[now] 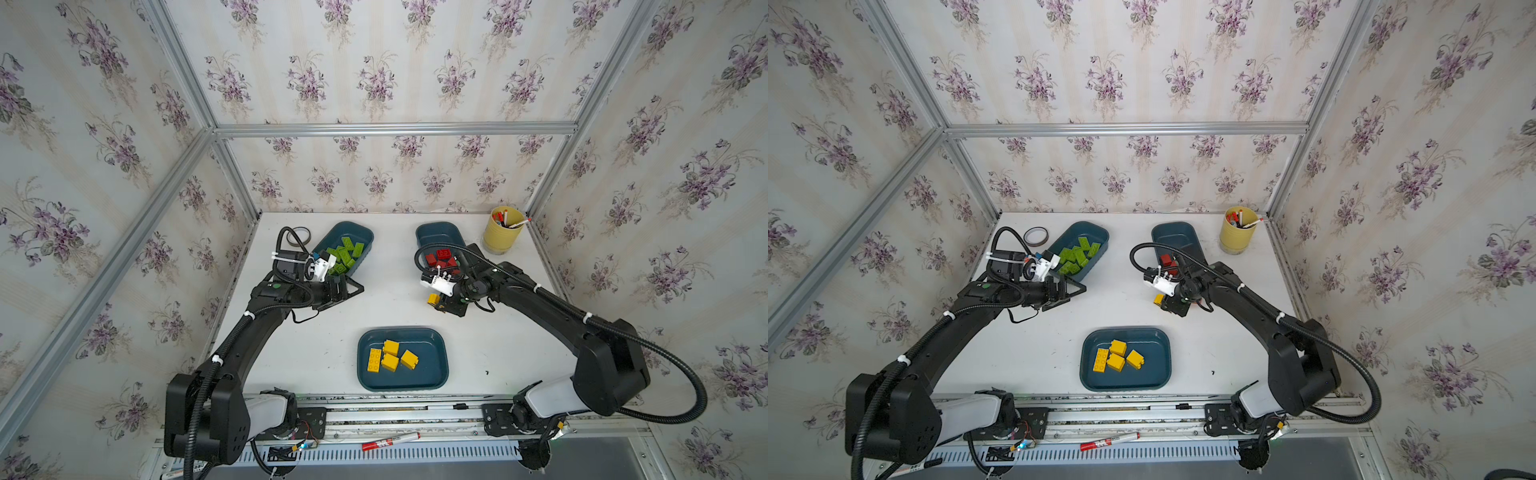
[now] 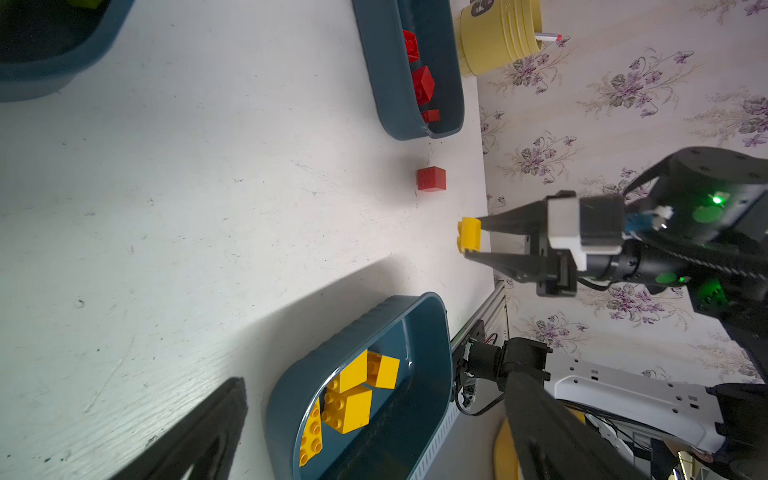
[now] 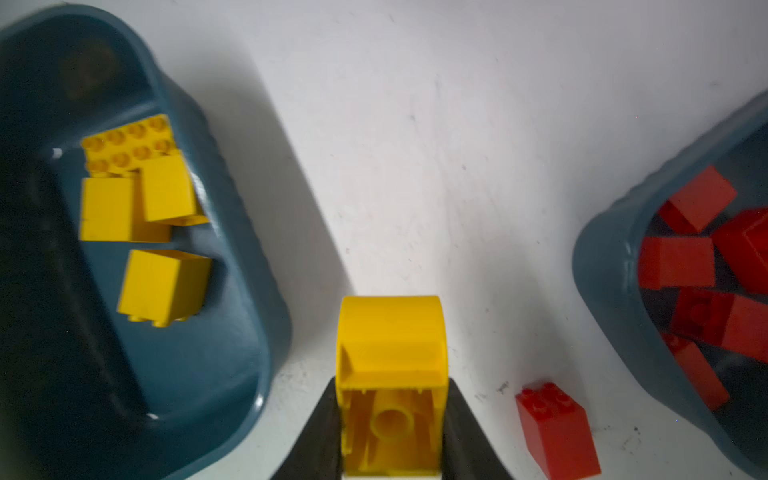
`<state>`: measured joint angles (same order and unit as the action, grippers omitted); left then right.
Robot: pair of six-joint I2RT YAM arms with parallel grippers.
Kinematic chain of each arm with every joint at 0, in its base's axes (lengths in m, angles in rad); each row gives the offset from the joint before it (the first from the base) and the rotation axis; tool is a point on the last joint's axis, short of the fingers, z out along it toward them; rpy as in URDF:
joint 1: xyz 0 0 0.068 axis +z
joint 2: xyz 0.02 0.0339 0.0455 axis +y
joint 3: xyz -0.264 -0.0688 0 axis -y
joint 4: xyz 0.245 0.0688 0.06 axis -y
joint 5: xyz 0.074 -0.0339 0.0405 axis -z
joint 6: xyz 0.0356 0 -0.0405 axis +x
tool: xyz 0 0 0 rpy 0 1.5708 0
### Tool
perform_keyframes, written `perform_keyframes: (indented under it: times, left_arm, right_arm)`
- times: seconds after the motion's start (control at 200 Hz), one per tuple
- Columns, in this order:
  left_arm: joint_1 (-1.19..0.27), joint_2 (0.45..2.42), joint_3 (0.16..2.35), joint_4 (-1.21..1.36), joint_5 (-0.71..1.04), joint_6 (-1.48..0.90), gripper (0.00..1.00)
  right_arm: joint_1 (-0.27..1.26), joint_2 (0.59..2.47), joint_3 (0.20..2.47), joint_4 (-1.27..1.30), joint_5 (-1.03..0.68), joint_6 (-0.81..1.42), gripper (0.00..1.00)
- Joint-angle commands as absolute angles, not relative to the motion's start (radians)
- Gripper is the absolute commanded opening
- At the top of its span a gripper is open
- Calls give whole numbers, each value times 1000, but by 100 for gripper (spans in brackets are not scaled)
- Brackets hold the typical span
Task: Sort the legos into containers by color
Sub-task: 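Grasp the yellow brick and carry it into the near tray, release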
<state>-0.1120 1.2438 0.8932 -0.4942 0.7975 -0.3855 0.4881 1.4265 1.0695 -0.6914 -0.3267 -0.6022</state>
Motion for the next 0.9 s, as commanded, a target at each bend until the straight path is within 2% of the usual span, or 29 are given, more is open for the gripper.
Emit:
perform_keyframes:
  times: [0.0, 0.215, 0.415, 0.49, 0.71, 0.795, 0.895]
  left_arm:
    - [-110, 1238, 897, -501, 812, -368, 99]
    - [-110, 1245, 896, -503, 812, -362, 99]
    - [-111, 1241, 896, -504, 808, -361, 99]
    - [-110, 1244, 894, -503, 806, -361, 99]
    - [-111, 1246, 896, -504, 803, -361, 99]
    - [-110, 1247, 893, -503, 807, -363, 99]
    - [-111, 1245, 888, -503, 807, -362, 99]
  right_arm:
    - [575, 1370, 1047, -745, -396, -565, 25]
    - [775, 1334, 1002, -746, -387, -547, 25]
    - [830, 1401, 989, -714, -276, -589, 29]
    - [833, 1417, 990, -691, -246, -597, 34]
    - [832, 1439, 1012, -687, -232, -591, 60]
    - [810, 1405, 1007, -684, -226, -577, 64]
    - [709, 1351, 1005, -688, -259, -550, 65]
